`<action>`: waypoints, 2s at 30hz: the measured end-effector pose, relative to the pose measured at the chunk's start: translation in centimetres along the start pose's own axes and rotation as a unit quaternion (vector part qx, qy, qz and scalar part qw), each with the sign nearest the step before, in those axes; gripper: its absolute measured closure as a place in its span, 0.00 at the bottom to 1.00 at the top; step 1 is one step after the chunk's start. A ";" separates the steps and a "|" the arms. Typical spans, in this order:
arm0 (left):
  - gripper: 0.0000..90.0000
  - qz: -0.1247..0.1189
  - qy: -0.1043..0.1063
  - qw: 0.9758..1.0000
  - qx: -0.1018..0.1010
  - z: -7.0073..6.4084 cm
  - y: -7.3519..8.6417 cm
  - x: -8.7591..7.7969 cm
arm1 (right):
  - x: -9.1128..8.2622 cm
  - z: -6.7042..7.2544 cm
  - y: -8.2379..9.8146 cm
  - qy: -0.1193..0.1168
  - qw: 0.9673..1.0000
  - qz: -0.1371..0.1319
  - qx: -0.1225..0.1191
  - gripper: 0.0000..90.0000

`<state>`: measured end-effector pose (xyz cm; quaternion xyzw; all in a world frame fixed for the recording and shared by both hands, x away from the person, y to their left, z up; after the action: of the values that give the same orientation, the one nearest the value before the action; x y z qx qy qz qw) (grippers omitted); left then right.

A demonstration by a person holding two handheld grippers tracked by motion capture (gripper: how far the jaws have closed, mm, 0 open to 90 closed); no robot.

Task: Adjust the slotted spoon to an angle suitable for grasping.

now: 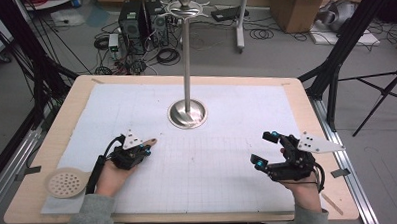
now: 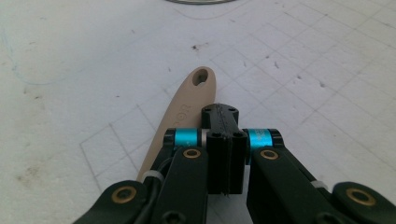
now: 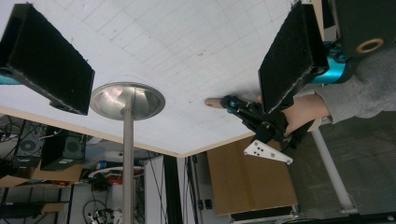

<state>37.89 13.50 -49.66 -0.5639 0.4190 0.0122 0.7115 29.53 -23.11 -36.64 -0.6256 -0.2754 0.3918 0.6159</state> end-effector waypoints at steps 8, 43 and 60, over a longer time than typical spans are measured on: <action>1.00 -0.002 -0.018 1.000 -0.015 1.0 -0.3 0.5 | -0.1 0.0 0.0 0.000 1.000 0.000 0.002 0.11; 0.85 -0.037 0.049 0.998 0.009 2.3 -0.2 -11.1 | 0.1 0.0 0.2 0.006 1.000 0.007 0.001 0.11; 0.31 -0.017 0.115 0.993 0.011 5.3 1.9 -13.6 | 0.8 0.2 0.7 0.003 1.000 0.026 -0.005 0.11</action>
<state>31.26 24.67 -42.79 -0.5605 0.4885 -0.0697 0.6651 29.70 -22.43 -37.40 -0.6373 -0.2588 0.4043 0.6028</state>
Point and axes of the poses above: each handheld gripper's, and its own axes: x roughly forward along the jaws, y roughly out of its underside, z roughly to its left, the point moved 8 cm from there along x, roughly forward along the jaws, and after that the axes turned 5 degrees about -x, right-handed, at the moved point
